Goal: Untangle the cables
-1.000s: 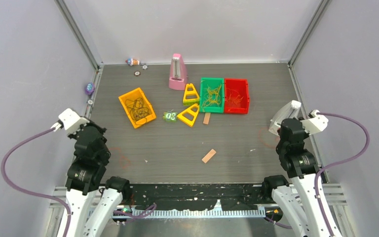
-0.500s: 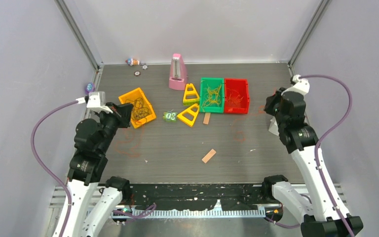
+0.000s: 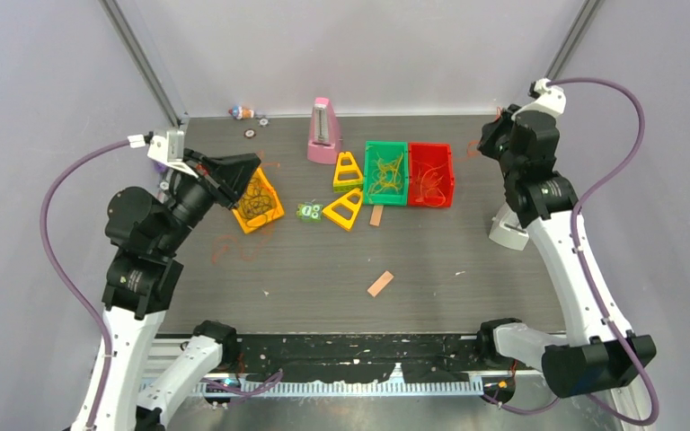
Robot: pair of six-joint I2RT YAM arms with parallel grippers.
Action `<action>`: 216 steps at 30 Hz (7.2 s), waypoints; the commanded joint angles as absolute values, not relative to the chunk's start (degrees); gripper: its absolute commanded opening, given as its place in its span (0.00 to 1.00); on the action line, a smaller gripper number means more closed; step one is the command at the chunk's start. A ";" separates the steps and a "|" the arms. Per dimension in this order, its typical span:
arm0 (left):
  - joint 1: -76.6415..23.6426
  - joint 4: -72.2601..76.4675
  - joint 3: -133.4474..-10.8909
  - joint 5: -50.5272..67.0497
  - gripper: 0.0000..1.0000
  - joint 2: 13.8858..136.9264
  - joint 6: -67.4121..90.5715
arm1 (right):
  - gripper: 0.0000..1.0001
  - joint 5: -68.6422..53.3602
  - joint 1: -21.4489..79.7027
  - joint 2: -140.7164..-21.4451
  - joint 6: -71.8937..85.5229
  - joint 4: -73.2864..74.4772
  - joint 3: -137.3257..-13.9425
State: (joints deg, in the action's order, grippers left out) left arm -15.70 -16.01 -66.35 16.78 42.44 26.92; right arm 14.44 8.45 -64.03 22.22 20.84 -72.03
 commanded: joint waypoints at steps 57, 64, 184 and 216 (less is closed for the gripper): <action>-18.55 -32.54 -52.98 -13.85 0.00 48.40 25.68 | 0.23 13.38 15.62 -114.83 16.39 24.05 -88.68; -18.54 -29.21 -47.58 -22.81 0.01 50.12 29.35 | 0.73 13.15 16.32 -101.91 15.52 25.91 -84.99; -41.92 -16.80 -124.18 5.58 0.60 132.62 43.39 | 0.05 5.28 4.56 -95.26 14.71 30.23 -99.40; -38.63 -14.05 -69.02 -2.51 0.82 84.70 27.95 | 0.05 1.22 3.11 -107.40 13.79 29.99 -117.18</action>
State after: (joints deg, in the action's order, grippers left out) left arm -38.70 -16.53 -72.97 -0.75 90.00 29.30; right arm 2.11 2.83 -107.44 14.28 31.48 -111.74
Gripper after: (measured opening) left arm 0.822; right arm 0.071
